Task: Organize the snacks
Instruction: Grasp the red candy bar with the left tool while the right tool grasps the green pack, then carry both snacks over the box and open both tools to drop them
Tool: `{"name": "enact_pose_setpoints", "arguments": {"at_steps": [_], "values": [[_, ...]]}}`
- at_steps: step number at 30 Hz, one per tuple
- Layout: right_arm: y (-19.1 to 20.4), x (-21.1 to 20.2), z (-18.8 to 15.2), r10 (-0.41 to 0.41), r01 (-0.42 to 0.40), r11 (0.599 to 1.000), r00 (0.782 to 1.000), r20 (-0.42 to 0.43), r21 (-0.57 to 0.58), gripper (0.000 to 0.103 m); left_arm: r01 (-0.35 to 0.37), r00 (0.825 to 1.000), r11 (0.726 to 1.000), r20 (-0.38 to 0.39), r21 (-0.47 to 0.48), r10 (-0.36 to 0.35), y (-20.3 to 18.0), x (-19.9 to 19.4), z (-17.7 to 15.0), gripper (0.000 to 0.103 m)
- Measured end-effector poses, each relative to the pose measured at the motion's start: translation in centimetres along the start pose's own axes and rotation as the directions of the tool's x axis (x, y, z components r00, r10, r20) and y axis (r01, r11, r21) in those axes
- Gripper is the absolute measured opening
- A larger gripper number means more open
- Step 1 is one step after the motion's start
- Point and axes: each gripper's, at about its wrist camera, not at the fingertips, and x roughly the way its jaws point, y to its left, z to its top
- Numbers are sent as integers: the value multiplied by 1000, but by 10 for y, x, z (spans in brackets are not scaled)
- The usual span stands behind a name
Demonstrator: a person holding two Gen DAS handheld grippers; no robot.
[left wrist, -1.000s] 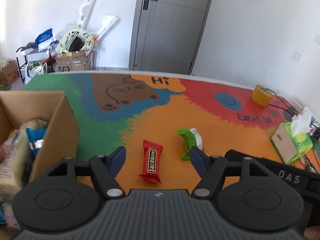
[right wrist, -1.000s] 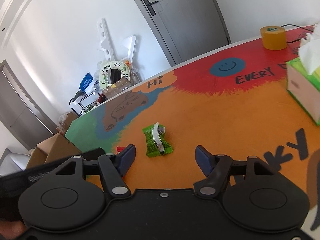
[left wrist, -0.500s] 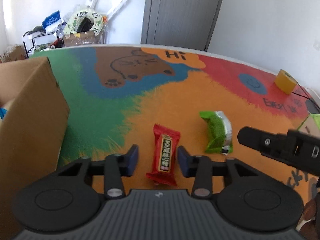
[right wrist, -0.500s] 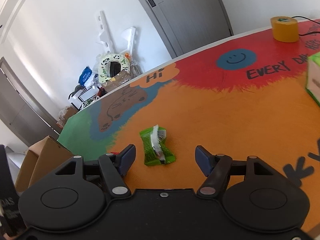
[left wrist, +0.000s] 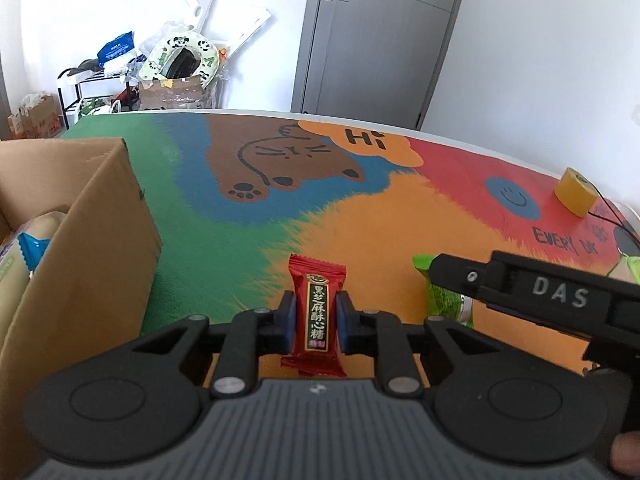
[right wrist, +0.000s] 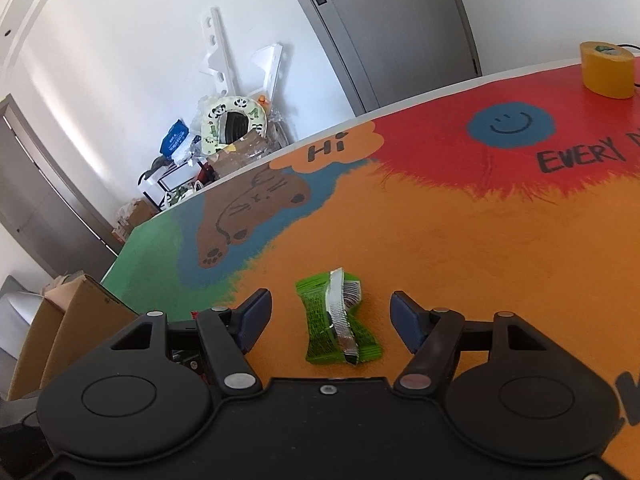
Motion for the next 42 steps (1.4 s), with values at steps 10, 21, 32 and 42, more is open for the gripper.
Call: {"name": "enact_pose_setpoints", "arguments": {"at_steps": [10, 21, 32, 42], "values": [[0, 2, -9, -41, 40, 999, 998, -36, -34, 30, 18, 1000, 1000, 1, -13, -18, 2, -4, -1, 19], [-14, -46, -32, -23, 22, 998, 999, 32, 53, 25, 72, 997, 997, 38, 2, -72, -5, -35, -10, 19], [-3, -83, -46, 16, -23, 997, 995, 94, 72, 24, 103, 989, 995, 106, 2, -103, 5, -81, -17, 19], [27, -108, -51, 38, -43, 999, 988, 148, 32, 24, 120, 980, 993, 163, -9, -117, 24, -118, -19, 19]]}}
